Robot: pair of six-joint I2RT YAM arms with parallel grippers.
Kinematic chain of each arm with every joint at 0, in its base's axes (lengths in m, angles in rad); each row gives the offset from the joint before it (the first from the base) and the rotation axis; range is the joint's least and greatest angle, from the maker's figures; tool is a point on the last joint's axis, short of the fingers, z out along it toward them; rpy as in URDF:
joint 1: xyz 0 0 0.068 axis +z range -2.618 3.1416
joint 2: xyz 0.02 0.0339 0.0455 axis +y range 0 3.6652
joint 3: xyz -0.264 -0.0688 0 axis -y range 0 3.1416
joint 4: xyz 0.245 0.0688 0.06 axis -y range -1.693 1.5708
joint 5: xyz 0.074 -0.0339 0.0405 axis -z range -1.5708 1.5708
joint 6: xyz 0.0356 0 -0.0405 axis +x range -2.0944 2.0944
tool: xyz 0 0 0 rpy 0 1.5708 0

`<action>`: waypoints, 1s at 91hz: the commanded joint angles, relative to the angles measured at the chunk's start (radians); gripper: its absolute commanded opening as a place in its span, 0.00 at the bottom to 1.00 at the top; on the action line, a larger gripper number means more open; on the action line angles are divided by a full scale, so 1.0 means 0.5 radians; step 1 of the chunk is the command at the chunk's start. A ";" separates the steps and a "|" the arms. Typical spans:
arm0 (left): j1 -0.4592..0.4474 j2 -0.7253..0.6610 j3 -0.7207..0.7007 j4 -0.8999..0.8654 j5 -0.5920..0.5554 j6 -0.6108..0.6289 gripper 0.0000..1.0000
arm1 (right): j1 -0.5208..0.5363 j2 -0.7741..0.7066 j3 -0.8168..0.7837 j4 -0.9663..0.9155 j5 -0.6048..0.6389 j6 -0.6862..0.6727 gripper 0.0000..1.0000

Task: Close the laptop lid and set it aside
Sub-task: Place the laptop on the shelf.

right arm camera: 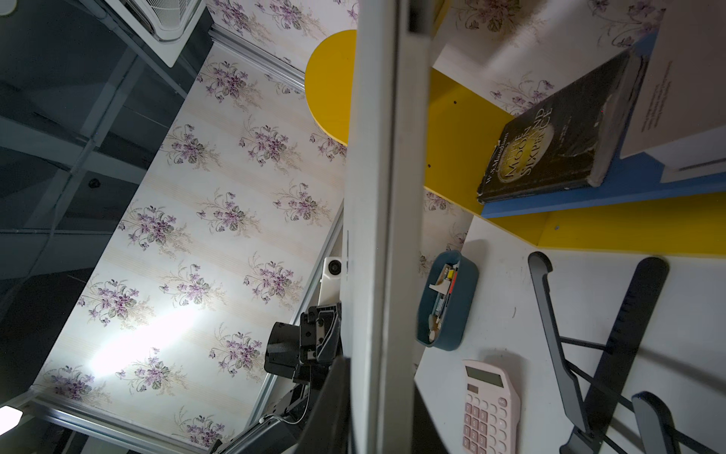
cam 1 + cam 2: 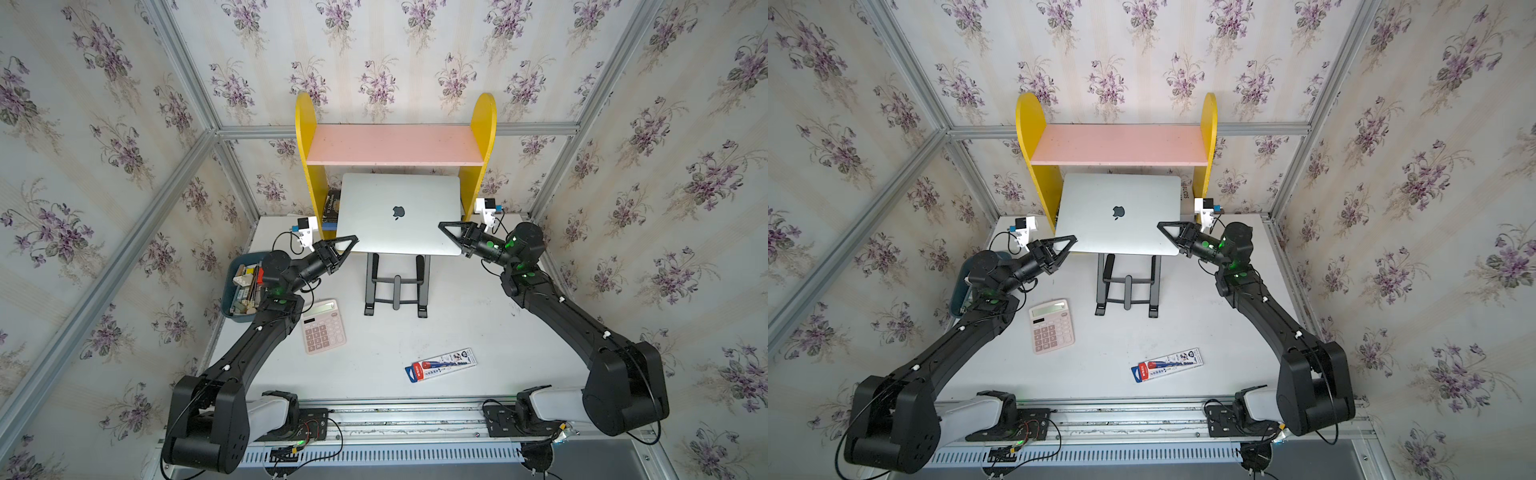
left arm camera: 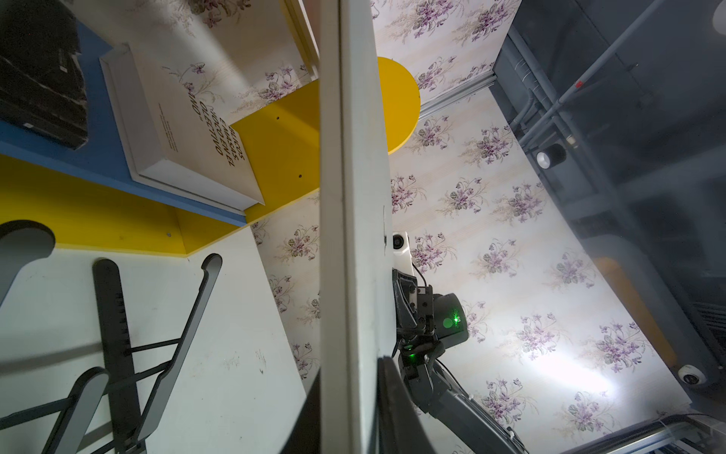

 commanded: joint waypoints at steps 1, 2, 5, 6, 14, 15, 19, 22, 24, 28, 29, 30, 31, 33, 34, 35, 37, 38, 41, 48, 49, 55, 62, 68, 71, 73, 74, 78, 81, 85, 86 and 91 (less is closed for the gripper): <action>-0.011 0.026 0.079 0.094 0.134 0.102 0.00 | 0.015 0.040 0.096 0.097 0.037 -0.135 0.09; -0.010 0.029 0.086 0.091 0.134 0.101 0.00 | 0.014 0.045 0.103 0.094 0.035 -0.136 0.09; -0.009 0.041 0.110 0.079 0.132 0.101 0.00 | 0.014 0.062 0.132 0.085 0.037 -0.136 0.10; -0.011 0.044 0.118 0.076 0.133 0.100 0.00 | 0.014 0.065 0.142 0.084 0.038 -0.137 0.10; -0.007 0.078 0.187 0.052 0.134 0.097 0.00 | 0.014 0.107 0.218 0.035 0.045 -0.155 0.11; -0.006 0.086 0.195 0.049 0.134 0.097 0.00 | 0.014 0.110 0.225 0.028 0.047 -0.160 0.11; -0.003 0.104 0.229 0.039 0.134 0.089 0.00 | 0.014 0.133 0.273 -0.021 0.054 -0.180 0.12; 0.000 0.124 0.249 0.037 0.134 0.085 0.00 | 0.011 0.147 0.311 -0.056 0.062 -0.197 0.12; 0.002 0.137 0.262 0.035 0.134 0.081 0.00 | 0.011 0.160 0.336 -0.075 0.064 -0.206 0.13; 0.007 0.154 0.286 0.026 0.134 0.076 0.00 | 0.009 0.183 0.390 -0.114 0.067 -0.222 0.13; 0.008 0.161 0.291 0.026 0.132 0.073 0.00 | 0.008 0.188 0.400 -0.123 0.067 -0.224 0.14; 0.010 0.164 0.297 0.025 0.132 0.071 0.00 | 0.008 0.196 0.411 -0.129 0.069 -0.227 0.13; 0.011 0.172 0.302 0.025 0.132 0.065 0.00 | 0.006 0.202 0.422 -0.134 0.068 -0.230 0.14; 0.014 0.186 0.312 0.025 0.128 0.057 0.00 | 0.004 0.212 0.441 -0.144 0.069 -0.234 0.14; 0.015 0.192 0.316 0.026 0.127 0.052 0.00 | 0.003 0.220 0.452 -0.151 0.070 -0.233 0.14; 0.017 0.198 0.322 0.030 0.127 0.050 0.00 | 0.001 0.225 0.462 -0.156 0.070 -0.234 0.14; 0.020 0.206 0.333 0.032 0.128 0.043 0.00 | -0.002 0.236 0.475 -0.165 0.068 -0.234 0.14; 0.021 0.213 0.337 0.033 0.128 0.041 0.00 | -0.003 0.242 0.486 -0.167 0.069 -0.233 0.14; 0.025 0.227 0.356 0.031 0.121 0.036 0.00 | -0.007 0.260 0.514 -0.177 0.070 -0.233 0.14; 0.033 0.263 0.404 0.012 0.109 0.027 0.00 | -0.016 0.305 0.582 -0.203 0.066 -0.233 0.15; 0.035 0.267 0.413 0.009 0.106 0.027 0.00 | -0.016 0.309 0.591 -0.208 0.065 -0.235 0.15; 0.043 0.305 0.460 0.010 0.095 -0.002 0.00 | -0.024 0.339 0.644 -0.233 0.064 -0.238 0.16; 0.048 0.352 0.520 0.044 0.094 -0.061 0.00 | -0.032 0.369 0.714 -0.294 0.070 -0.262 0.17; 0.055 0.368 0.573 0.037 0.086 -0.089 0.00 | -0.037 0.390 0.760 -0.338 0.077 -0.283 0.18; 0.059 0.435 0.596 0.035 0.077 -0.111 0.00 | -0.041 0.405 0.782 -0.357 0.075 -0.291 0.18; 0.063 0.455 0.613 0.044 0.072 -0.127 0.00 | -0.043 0.413 0.798 -0.370 0.074 -0.296 0.18; 0.064 0.460 0.618 0.048 0.069 -0.136 0.00 | -0.044 0.418 0.804 -0.374 0.074 -0.298 0.19; 0.067 0.487 0.644 0.063 0.056 -0.165 0.00 | -0.052 0.431 0.825 -0.383 0.072 -0.297 0.19; 0.069 0.507 0.666 0.061 0.045 -0.177 0.00 | -0.060 0.444 0.843 -0.386 0.070 -0.292 0.19; 0.072 0.521 0.700 0.040 0.029 -0.180 0.00 | -0.065 0.463 0.862 -0.393 0.065 -0.287 0.20; 0.071 0.525 0.708 0.032 0.025 -0.178 0.00 | -0.067 0.468 0.868 -0.393 0.063 -0.286 0.20; 0.075 0.546 0.751 0.002 0.007 -0.174 0.00 | -0.074 0.490 0.896 -0.400 0.057 -0.282 0.21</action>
